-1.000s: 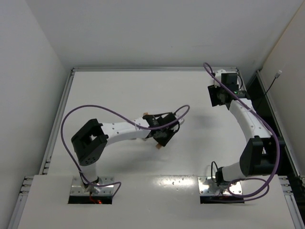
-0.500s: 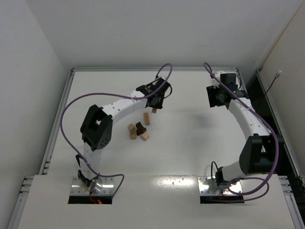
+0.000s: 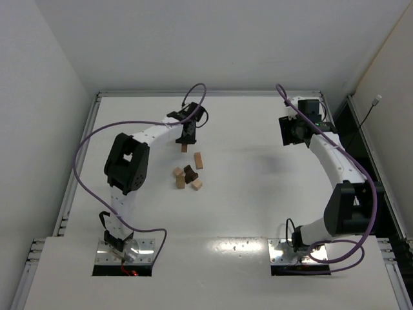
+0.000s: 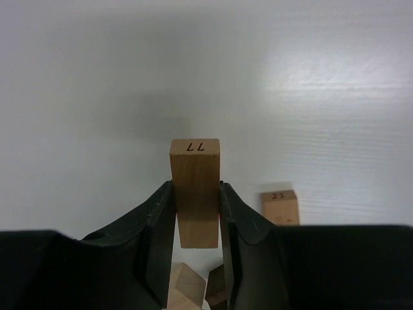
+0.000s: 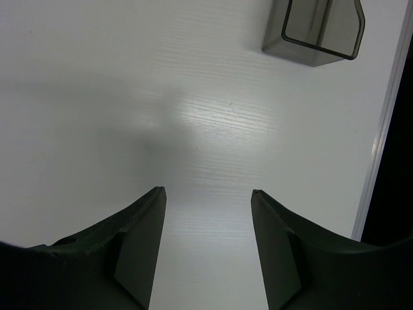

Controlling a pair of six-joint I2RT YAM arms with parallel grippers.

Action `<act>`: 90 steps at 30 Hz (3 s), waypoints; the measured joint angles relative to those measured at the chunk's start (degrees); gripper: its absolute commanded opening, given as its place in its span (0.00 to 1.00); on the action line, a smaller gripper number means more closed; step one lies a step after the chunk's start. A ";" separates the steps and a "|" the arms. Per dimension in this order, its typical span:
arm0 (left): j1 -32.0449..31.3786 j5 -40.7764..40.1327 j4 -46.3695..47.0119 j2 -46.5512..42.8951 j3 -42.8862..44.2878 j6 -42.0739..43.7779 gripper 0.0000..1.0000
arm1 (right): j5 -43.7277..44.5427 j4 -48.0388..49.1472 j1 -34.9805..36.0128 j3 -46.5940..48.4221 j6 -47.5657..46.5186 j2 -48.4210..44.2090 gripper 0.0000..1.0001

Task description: Build the wood block tower

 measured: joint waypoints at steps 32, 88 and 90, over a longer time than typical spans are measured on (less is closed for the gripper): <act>-4.37 16.59 5.03 1.88 -8.17 -0.42 0.00 | -0.13 -0.94 0.00 0.00 0.74 0.81 0.52; -2.54 17.40 6.01 -12.46 -12.55 -4.02 0.96 | -4.74 -1.92 2.32 -0.57 0.70 0.81 0.55; -2.67 17.42 5.88 -12.46 -13.84 -4.24 0.97 | -5.05 -1.97 2.78 -0.57 0.70 0.81 0.55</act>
